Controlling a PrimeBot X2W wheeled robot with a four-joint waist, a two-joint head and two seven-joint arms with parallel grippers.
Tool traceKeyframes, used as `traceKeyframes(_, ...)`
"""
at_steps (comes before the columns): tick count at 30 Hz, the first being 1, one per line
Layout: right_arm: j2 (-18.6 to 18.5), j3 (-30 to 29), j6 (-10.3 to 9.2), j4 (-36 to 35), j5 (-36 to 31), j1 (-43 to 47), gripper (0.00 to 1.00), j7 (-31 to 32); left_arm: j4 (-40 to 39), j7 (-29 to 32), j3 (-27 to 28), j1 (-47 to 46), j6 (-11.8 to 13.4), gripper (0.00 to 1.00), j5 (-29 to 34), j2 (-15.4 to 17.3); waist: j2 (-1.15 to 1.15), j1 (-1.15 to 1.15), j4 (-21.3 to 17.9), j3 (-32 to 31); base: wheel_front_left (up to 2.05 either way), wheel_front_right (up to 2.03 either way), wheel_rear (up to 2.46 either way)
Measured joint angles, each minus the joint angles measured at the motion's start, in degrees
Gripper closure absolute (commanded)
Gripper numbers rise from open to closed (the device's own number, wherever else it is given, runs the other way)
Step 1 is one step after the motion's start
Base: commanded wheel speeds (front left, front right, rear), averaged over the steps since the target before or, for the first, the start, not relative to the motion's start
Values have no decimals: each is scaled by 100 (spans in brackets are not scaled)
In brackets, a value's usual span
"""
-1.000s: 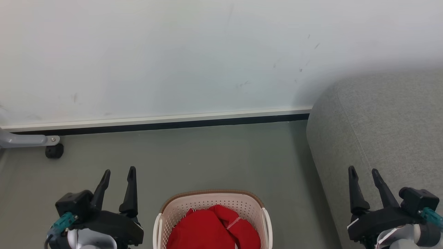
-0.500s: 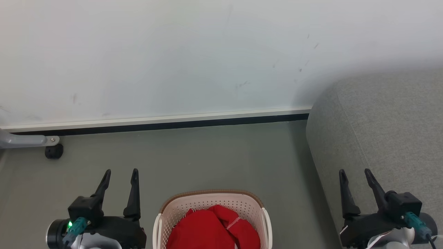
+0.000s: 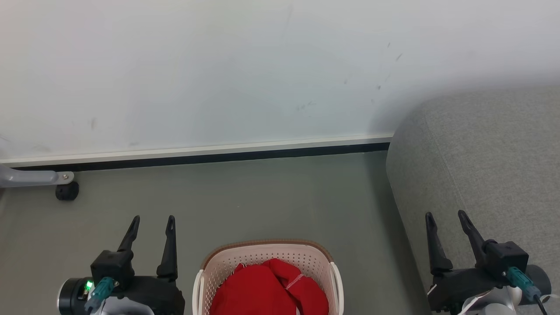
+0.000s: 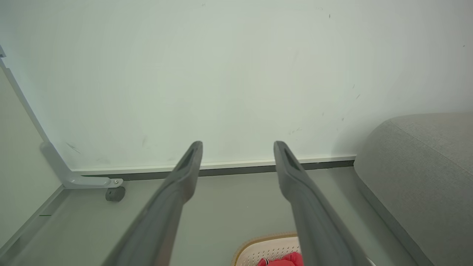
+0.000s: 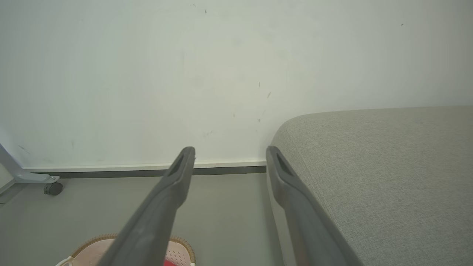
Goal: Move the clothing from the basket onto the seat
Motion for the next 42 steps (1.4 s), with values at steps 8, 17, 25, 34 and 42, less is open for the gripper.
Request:
traceKeyframes(8, 16, -25, 27, 13, 1, 0, 0, 0, 20, 0, 15, 0, 0, 0, 33, -1, 0, 0, -5, 8, 0, 0, 0)
traceKeyframes(17, 29, -59, 46, -34, 1, -14, 0, 0, -14, 0, 34, 3, 1, 0, 77, -1, 0, 0, -19, 91, 0, 0, 0)
traceKeyframes(25, 43, -102, 51, -224, 0, -151, 0, -4, -112, 0, 31, -5, 1, 0, 175, -12, 0, 0, -58, 318, 0, 0, 0)
traceKeyframes(34, 91, -118, 67, -465, -2, -352, 0, -18, -234, 1, 10, -262, 1, 0, 243, -79, 0, 0, -112, 718, 0, 0, 0)
traceKeyframes(42, 119, -170, 66, -711, -21, -621, 0, -24, -282, 20, -34, -666, 1, 0, 314, -101, 0, 1, -189, 1267, 0, 0, 0)
